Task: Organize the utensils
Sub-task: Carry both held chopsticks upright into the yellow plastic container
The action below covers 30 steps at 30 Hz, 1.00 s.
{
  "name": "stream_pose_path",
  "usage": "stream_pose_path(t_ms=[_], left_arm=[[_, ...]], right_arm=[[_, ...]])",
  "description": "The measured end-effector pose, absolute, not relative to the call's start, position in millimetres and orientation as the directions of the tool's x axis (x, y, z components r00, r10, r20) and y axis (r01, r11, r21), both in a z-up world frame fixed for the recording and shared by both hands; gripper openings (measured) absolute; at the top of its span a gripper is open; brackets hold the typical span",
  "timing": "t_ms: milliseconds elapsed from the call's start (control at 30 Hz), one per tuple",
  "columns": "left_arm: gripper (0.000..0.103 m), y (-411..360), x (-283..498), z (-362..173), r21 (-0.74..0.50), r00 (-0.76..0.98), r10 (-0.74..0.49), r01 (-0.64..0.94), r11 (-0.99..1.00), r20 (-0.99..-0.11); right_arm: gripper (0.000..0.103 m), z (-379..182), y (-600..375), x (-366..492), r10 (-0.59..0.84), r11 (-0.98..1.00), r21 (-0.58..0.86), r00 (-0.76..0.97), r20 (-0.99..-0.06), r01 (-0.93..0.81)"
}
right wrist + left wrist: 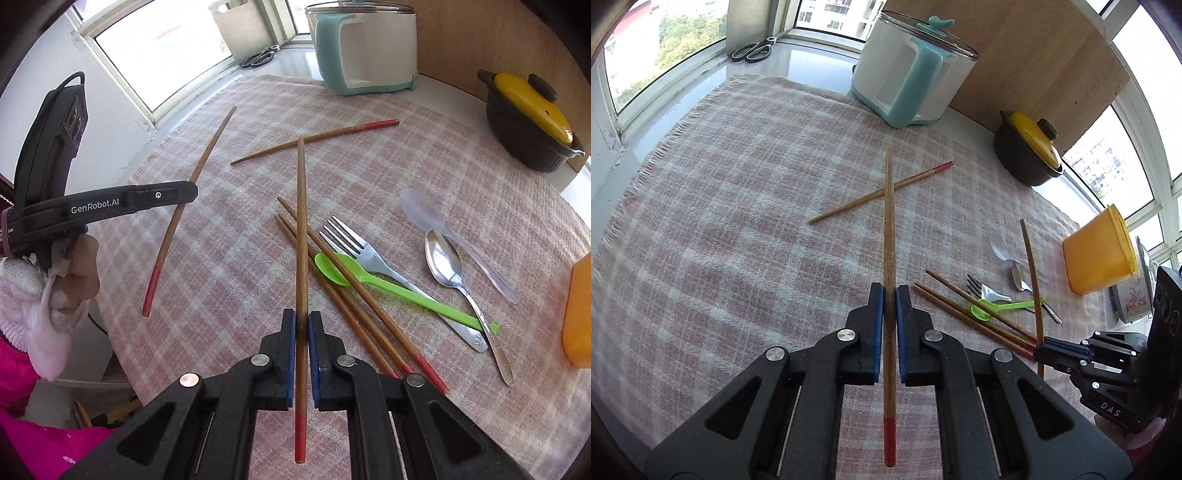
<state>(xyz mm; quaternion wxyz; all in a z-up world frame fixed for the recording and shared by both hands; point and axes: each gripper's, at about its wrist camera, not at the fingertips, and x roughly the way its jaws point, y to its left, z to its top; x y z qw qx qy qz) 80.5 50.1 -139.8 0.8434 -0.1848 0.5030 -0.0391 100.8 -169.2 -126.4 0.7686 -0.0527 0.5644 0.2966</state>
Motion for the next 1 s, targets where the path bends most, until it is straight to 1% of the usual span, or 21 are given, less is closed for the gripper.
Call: stream_pose_path(t_ms=[233,600,767,1000], left_arm=[[0.005,10.3,86.8,-102.4,-0.403,0.561,-0.307,-0.053,0.914,-0.769],[0.005,-81.4,134.6,-45.7,-0.445,0.628,-0.408,0.109,0.889,-0.662],[0.005,-126.4,163.2,-29.9,-0.456,0.634,-0.463,0.189,0.869,-0.620],[0.005,-190.3,208.6,-8.6,-0.480,0.629,-0.529,0.268,0.835,-0.570]], right_arm=[[0.004,-82.2,-237.0,90.2,0.410,0.878,0.263,0.345,-0.844,-0.401],[0.004,-9.4,-338.6,96.8,0.340,0.937,0.217,0.565,-0.751,-0.275],[0.004,4.6,-375.2,107.0,0.285,0.958,0.191,0.624,-0.728,-0.215],[0.004,13.7,-422.4,128.9,0.234,0.971,0.195,0.676,-0.698,-0.135]])
